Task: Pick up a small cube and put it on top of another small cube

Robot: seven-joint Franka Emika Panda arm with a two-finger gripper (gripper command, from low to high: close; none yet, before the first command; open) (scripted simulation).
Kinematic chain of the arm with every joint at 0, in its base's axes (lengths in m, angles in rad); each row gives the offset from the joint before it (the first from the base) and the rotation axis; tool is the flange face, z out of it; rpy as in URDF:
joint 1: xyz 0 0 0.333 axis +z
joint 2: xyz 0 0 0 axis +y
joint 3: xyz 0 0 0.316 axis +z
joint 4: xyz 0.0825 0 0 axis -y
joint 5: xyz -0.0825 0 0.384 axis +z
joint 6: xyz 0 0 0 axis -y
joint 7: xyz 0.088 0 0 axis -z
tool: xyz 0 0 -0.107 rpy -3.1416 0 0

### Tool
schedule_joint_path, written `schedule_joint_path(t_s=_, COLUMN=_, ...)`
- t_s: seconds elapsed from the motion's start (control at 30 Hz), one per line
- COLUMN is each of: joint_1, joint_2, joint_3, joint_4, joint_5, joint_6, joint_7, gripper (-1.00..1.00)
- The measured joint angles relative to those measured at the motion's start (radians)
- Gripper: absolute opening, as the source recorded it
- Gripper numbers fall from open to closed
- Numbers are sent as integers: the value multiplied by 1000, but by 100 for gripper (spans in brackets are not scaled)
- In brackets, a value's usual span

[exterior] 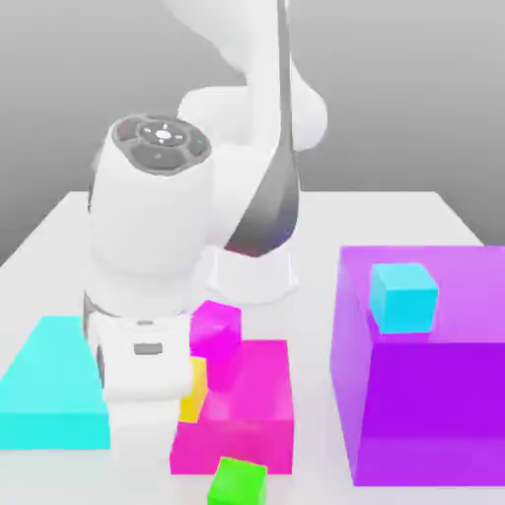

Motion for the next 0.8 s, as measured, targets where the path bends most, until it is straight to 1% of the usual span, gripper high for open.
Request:
schedule_joint_path(t_s=0.1, joint_1=-40, joint_2=40, joint_3=51, joint_4=-13, joint_5=40, joint_6=38, joint_7=-195, gripper=0)
schedule_joint_path(t_s=0.3, joint_1=-145, joint_2=92, joint_3=184, joint_4=-39, joint_5=135, joint_6=117, joint_7=-595, gripper=0)
schedule_joint_path(t_s=0.4, joint_1=-172, joint_2=72, joint_3=256, joint_4=-79, joint_5=170, joint_6=168, joint_7=-743, gripper=0)
schedule_joint_path(t_s=0.5, joint_1=-160, joint_2=65, joint_3=289, joint_4=-109, joint_5=166, joint_6=230, joint_7=-784, gripper=0)
schedule_joint_path(t_s=0.6, joint_1=-134, joint_2=150, joint_3=265, joint_4=-97, joint_5=144, joint_6=309, joint_7=-774, gripper=0)
schedule_joint_path(t_s=0.63, joint_1=-124, joint_2=182, joint_3=254, joint_4=-91, joint_5=134, joint_6=335, joint_7=-767, gripper=-100)
schedule_joint_path(t_s=0.8, joint_1=-124, joint_2=182, joint_3=254, joint_4=-91, joint_5=135, joint_6=334, joint_7=-768, gripper=-100)
